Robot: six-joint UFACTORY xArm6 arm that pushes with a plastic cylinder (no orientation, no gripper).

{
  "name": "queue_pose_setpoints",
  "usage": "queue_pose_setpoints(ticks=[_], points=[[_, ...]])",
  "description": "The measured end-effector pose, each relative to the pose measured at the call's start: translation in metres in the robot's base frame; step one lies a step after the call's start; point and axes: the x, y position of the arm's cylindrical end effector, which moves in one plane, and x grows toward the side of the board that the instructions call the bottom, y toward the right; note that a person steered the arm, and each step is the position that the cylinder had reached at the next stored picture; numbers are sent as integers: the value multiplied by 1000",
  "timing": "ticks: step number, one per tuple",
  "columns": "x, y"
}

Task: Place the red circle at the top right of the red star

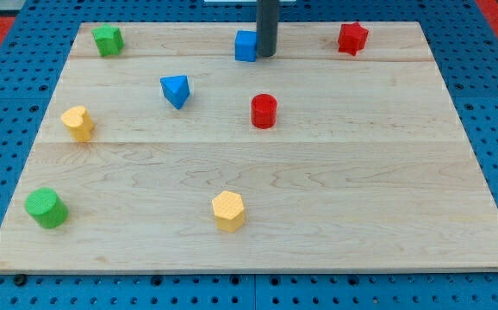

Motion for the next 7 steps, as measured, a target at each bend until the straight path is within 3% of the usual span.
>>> queue_pose_setpoints(ticks=[1, 3, 5, 7], points=[[-1, -14], [-27, 14], [-70, 144], [-15, 165]])
